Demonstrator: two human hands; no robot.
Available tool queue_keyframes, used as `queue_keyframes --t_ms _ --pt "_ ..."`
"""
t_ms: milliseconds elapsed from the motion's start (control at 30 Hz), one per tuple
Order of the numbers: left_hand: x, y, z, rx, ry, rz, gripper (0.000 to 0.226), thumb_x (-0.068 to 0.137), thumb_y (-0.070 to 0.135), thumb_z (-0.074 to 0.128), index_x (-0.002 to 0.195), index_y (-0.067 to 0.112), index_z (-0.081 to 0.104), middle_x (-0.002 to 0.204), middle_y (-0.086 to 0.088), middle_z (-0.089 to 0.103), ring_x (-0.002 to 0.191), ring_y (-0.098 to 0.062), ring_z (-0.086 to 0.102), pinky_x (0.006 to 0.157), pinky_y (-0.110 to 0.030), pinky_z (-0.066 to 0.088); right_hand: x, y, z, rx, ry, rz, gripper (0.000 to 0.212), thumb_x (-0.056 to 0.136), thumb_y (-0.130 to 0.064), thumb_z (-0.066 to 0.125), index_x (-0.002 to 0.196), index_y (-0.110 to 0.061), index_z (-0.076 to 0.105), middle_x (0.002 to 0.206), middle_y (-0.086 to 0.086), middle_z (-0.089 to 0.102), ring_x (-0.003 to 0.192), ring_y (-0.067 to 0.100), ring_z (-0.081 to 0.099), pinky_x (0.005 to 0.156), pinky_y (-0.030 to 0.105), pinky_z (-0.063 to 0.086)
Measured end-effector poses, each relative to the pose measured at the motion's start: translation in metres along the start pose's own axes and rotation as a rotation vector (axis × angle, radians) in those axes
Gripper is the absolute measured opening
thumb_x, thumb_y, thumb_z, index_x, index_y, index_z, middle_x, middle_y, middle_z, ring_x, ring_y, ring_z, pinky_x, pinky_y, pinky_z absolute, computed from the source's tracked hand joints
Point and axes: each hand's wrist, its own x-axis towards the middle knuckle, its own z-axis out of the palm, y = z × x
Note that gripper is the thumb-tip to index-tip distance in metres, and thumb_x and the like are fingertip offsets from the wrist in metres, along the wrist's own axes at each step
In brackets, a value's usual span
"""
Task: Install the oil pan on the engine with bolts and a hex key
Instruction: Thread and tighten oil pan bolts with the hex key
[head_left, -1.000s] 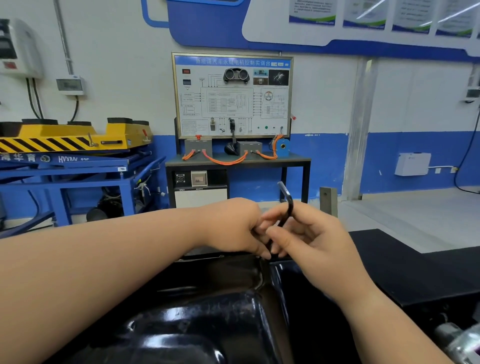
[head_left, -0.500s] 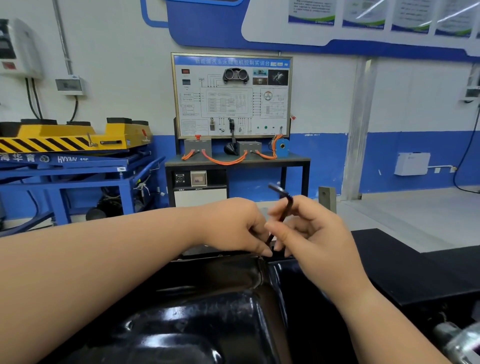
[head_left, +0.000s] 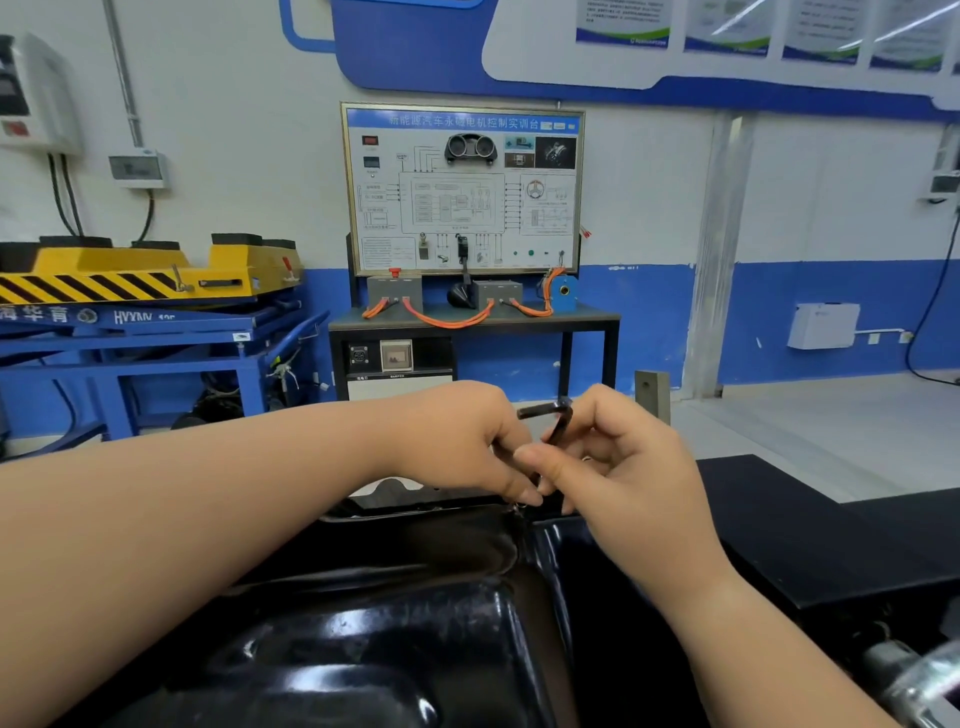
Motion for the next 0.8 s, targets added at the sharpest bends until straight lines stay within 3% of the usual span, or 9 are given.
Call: queue_keyframes --t_ms 100,200,267,333,400,533,600,700,800 --pt "-0.0004 0.0018 0.0003 0.044 -0.011 0.03 0.02 0.082 0.029 0.069 0.066 0.018 0.064 0.061 0.005 0.056 0.059 -0.011 0.049 0.054 -0.017 0.033 -0.0021 -0.0024 -0.0023 0.062 -0.062 -0.024 0.016 0.083 -0.017 0.065 0.087 -0.033 0.066 0.076 -0.001 0.068 0.063 0.016 0.063 0.053 0.024 0.05" --pt "0.0001 0.0002 0.0005 0.055 -0.023 0.026 0.019 0.085 0.029 0.065 0.085 0.011 0.07 0.083 -0.009 0.066 0.078 -0.021 0.057 0.072 -0.027 0.041 -0.0017 -0.0038 -0.0039 0.072 -0.105 -0.062 0.027 0.087 -0.011 0.054 0.101 -0.03 0.066 0.087 -0.004 0.072 0.065 0.01 0.067 0.058 0.012 0.047" --pt "-0.0001 0.0001 0.0004 0.078 -0.034 0.034 0.017 0.085 0.029 0.065 0.084 0.013 0.069 0.078 -0.008 0.065 0.075 -0.019 0.058 0.071 -0.03 0.044 -0.0003 -0.0038 -0.0028 0.055 -0.113 -0.06 0.023 0.087 -0.01 0.057 0.096 -0.027 0.068 0.085 -0.005 0.072 0.063 0.01 0.067 0.058 0.012 0.048" --pt "-0.001 0.0002 -0.0005 0.074 -0.016 0.032 0.013 0.083 0.03 0.068 0.075 0.019 0.066 0.057 0.008 0.057 0.056 -0.006 0.05 0.056 -0.019 0.039 0.0003 -0.0016 -0.0017 0.058 -0.075 -0.041 0.021 0.084 -0.006 0.065 0.085 -0.026 0.069 0.077 -0.005 0.072 0.059 0.01 0.066 0.057 0.016 0.05" --pt "-0.0011 0.0022 -0.0013 0.026 0.005 0.027 0.019 0.08 0.031 0.07 0.064 0.029 0.06 0.045 0.013 0.049 0.046 -0.004 0.043 0.049 -0.014 0.033 0.0002 0.0007 -0.0014 0.067 -0.034 -0.006 0.023 0.079 -0.003 0.072 0.074 -0.025 0.065 0.066 -0.007 0.068 0.055 0.01 0.064 0.054 0.02 0.05" --pt "-0.0011 0.006 -0.0025 -0.017 0.007 0.045 0.028 0.08 0.032 0.07 0.058 0.033 0.053 0.049 0.007 0.048 0.049 -0.008 0.042 0.052 -0.021 0.035 -0.0004 0.0006 -0.0031 0.077 -0.034 0.013 0.021 0.077 -0.009 0.075 0.073 -0.023 0.06 0.062 -0.003 0.067 0.053 0.015 0.065 0.05 0.028 0.051" --pt "-0.0011 0.0048 -0.0024 -0.003 0.013 0.034 0.027 0.081 0.029 0.07 0.058 0.031 0.055 0.048 0.009 0.047 0.048 -0.006 0.041 0.049 -0.015 0.032 -0.0012 -0.0018 -0.0038 0.091 -0.086 -0.012 0.018 0.08 -0.012 0.07 0.082 -0.029 0.065 0.072 -0.006 0.069 0.058 0.012 0.066 0.052 0.021 0.05" --pt "-0.0006 0.0027 -0.0019 0.045 0.026 0.021 0.02 0.082 0.028 0.068 0.066 0.018 0.061 0.058 -0.001 0.051 0.053 -0.011 0.044 0.053 -0.022 0.035 -0.0014 -0.0029 -0.0056 0.1 -0.145 -0.042 0.028 0.084 -0.009 0.058 0.101 -0.029 0.067 0.09 -0.006 0.072 0.066 0.012 0.068 0.059 0.013 0.048" --pt "-0.003 0.0028 -0.0033 0.001 0.007 0.038 0.015 0.082 0.025 0.068 0.07 0.021 0.06 0.061 0.009 0.059 0.057 -0.006 0.052 0.054 -0.019 0.04 -0.0001 -0.0018 -0.0057 0.077 -0.12 -0.039 0.024 0.084 -0.006 0.063 0.093 -0.027 0.07 0.084 -0.007 0.074 0.064 0.011 0.068 0.059 0.012 0.048"
